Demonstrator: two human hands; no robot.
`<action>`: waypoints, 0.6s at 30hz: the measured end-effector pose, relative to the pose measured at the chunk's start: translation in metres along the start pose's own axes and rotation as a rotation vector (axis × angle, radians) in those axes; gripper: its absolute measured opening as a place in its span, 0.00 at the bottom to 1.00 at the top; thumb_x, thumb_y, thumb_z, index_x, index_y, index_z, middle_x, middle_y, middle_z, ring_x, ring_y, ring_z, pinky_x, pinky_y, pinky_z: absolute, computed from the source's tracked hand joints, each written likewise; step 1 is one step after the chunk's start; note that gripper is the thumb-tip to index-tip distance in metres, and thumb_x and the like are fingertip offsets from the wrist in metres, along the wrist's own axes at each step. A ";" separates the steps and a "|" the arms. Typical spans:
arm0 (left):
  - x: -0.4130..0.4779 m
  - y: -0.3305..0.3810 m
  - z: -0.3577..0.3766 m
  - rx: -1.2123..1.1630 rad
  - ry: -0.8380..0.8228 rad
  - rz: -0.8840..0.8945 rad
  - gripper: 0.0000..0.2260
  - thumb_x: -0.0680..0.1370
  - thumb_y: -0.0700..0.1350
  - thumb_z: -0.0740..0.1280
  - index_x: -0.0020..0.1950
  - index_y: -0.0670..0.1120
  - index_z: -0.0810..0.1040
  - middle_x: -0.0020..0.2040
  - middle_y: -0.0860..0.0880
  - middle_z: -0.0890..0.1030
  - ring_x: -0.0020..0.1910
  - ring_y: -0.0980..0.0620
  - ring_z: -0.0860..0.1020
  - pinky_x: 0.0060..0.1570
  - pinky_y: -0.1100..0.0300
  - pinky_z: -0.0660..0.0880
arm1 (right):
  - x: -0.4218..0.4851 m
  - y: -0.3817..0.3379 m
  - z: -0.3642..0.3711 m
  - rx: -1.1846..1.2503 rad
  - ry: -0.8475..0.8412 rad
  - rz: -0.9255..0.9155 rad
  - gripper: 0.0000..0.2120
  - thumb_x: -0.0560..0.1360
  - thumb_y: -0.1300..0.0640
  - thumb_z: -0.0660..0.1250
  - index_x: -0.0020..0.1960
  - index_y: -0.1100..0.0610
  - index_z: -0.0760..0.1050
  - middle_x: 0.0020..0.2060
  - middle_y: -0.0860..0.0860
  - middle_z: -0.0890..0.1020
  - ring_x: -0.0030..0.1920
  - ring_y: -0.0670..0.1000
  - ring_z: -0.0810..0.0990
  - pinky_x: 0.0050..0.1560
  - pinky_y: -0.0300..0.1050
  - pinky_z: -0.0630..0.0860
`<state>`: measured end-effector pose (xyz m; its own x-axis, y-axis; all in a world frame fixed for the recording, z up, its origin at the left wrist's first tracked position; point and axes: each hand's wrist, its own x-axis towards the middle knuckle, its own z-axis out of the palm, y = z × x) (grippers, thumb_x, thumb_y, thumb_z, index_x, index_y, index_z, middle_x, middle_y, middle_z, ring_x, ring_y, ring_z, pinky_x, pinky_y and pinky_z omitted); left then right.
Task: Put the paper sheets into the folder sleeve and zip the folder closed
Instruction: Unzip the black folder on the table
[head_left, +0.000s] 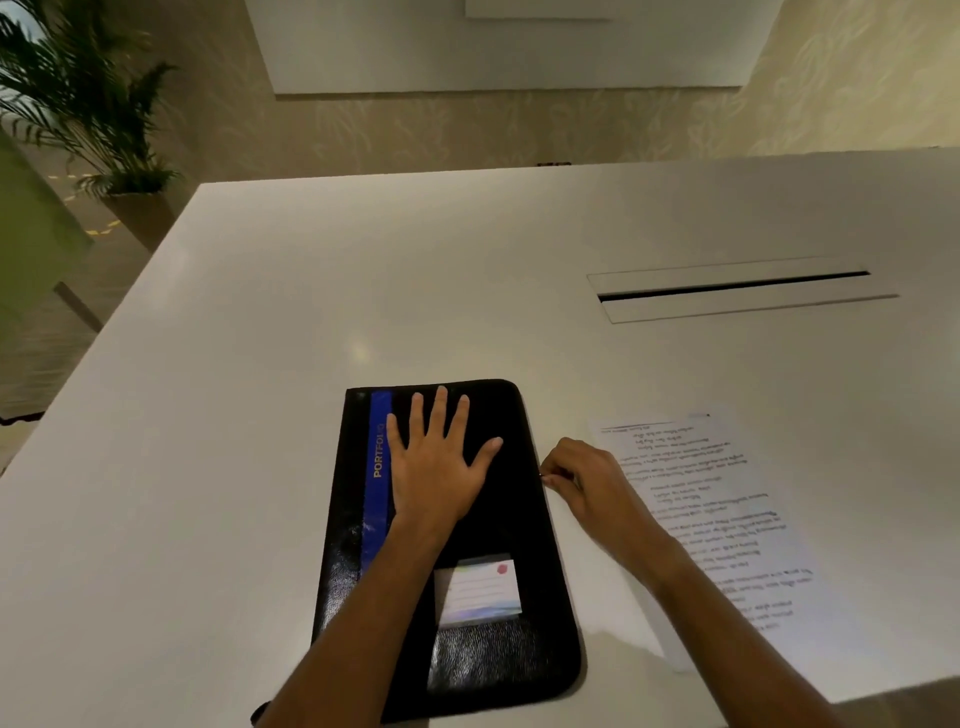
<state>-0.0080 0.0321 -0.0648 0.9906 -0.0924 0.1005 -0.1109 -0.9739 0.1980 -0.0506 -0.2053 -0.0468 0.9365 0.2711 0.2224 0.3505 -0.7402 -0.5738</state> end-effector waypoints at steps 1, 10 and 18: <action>0.000 0.000 -0.001 0.002 0.002 0.002 0.39 0.83 0.75 0.41 0.89 0.56 0.53 0.91 0.47 0.52 0.90 0.40 0.47 0.86 0.31 0.46 | -0.006 -0.003 0.000 0.003 0.003 0.008 0.08 0.82 0.65 0.74 0.47 0.56 0.80 0.41 0.45 0.80 0.42 0.44 0.78 0.44 0.36 0.72; -0.003 0.001 -0.004 0.017 -0.013 0.021 0.42 0.82 0.75 0.39 0.89 0.53 0.57 0.90 0.45 0.55 0.89 0.37 0.50 0.84 0.29 0.49 | -0.067 -0.031 -0.004 0.004 0.022 0.060 0.07 0.82 0.66 0.74 0.47 0.57 0.81 0.42 0.47 0.81 0.43 0.47 0.77 0.45 0.40 0.73; -0.029 0.008 -0.025 -0.011 0.000 0.294 0.35 0.86 0.71 0.48 0.87 0.54 0.63 0.90 0.48 0.58 0.89 0.42 0.54 0.86 0.33 0.51 | -0.104 -0.041 -0.004 0.024 0.049 0.092 0.05 0.83 0.63 0.75 0.48 0.57 0.82 0.42 0.47 0.80 0.43 0.47 0.77 0.45 0.37 0.72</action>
<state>-0.0392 0.0318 -0.0413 0.9160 -0.3701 0.1547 -0.3937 -0.9032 0.1709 -0.1621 -0.2054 -0.0429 0.9634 0.1715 0.2060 0.2636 -0.7455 -0.6122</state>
